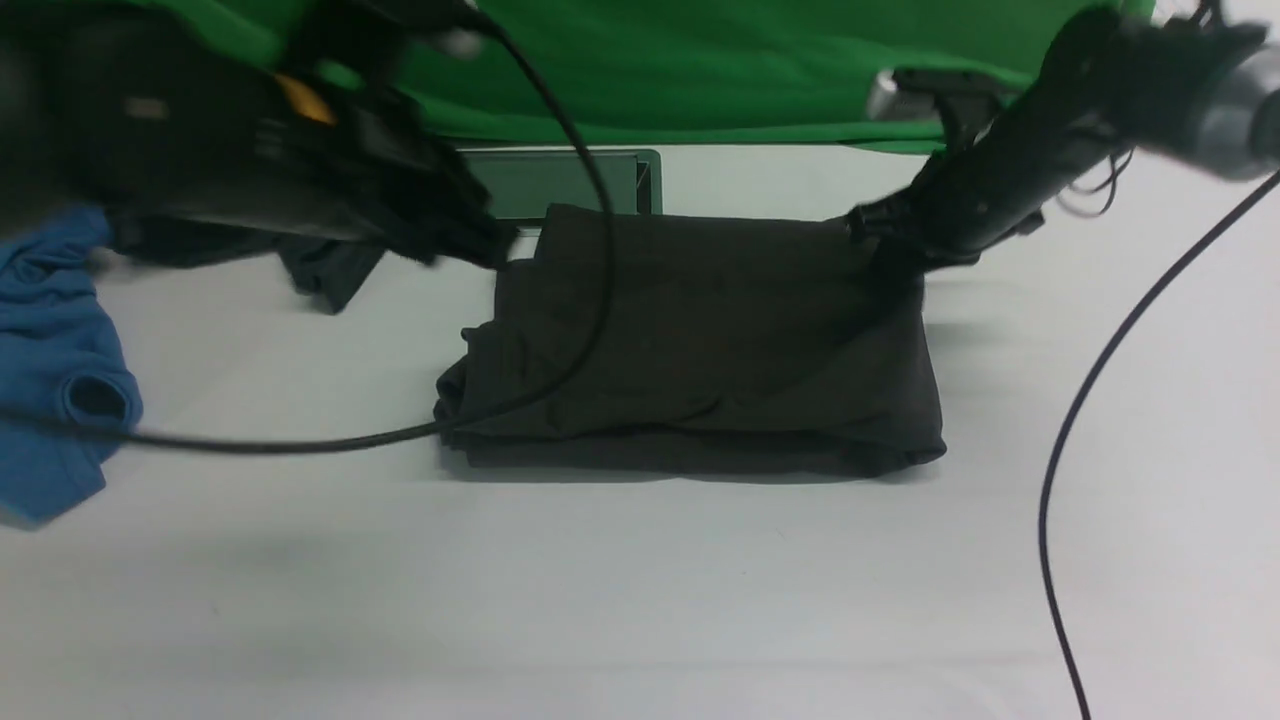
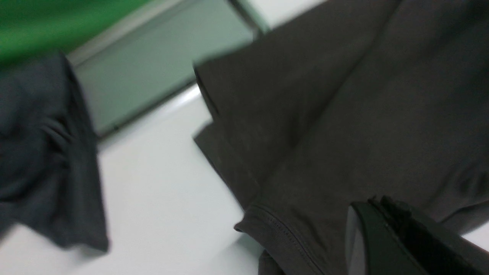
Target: Fold a long-sleeved shirt on a white desktop.
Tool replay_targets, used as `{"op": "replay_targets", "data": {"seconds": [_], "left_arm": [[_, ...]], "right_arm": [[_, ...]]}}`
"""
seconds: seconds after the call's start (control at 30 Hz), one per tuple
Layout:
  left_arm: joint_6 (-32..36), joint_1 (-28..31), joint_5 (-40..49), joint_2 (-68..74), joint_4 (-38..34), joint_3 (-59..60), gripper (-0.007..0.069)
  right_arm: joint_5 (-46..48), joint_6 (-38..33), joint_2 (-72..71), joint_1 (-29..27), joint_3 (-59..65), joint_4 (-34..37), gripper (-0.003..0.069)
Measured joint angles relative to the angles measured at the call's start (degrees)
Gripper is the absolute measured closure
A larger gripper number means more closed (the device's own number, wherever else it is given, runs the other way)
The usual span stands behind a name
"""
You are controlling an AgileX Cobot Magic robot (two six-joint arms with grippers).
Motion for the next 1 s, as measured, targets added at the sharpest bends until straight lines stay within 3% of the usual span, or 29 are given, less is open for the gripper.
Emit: {"op": "replay_targets", "data": {"seconds": [0.17,0.33,0.43,0.63,0.9,1.0], "left_arm": [[0.1,0.0,-3.0,-17.7,-0.8,10.7,0.0608],[0.1,0.0,-7.6,-33.7,-1.4,22.7,0.0608],[-0.2,0.0,-8.8,-45.6,-3.1,30.4,0.0608],[-0.2,0.0,-9.2,-67.1,-4.2,40.1,0.0608],[-0.2,0.0,-9.2,-78.8,-4.2,46.2,0.0608],[-0.2,0.0,-9.2,-79.0,-4.2,47.3,0.0608]], "right_arm": [[-4.1,-1.0,2.3,0.0,0.0,0.2,0.0585],[0.0,-2.0,-0.1,-0.6,0.1,-0.4,0.0585],[4.8,-2.8,-8.0,-1.0,1.8,-1.7,0.0585],[5.3,-0.3,-34.6,-1.0,15.2,-2.0,0.0620],[6.3,5.6,-67.1,-1.0,38.4,-2.4,0.0643],[6.8,7.2,-73.1,-1.0,42.8,-2.6,0.0644]]}}
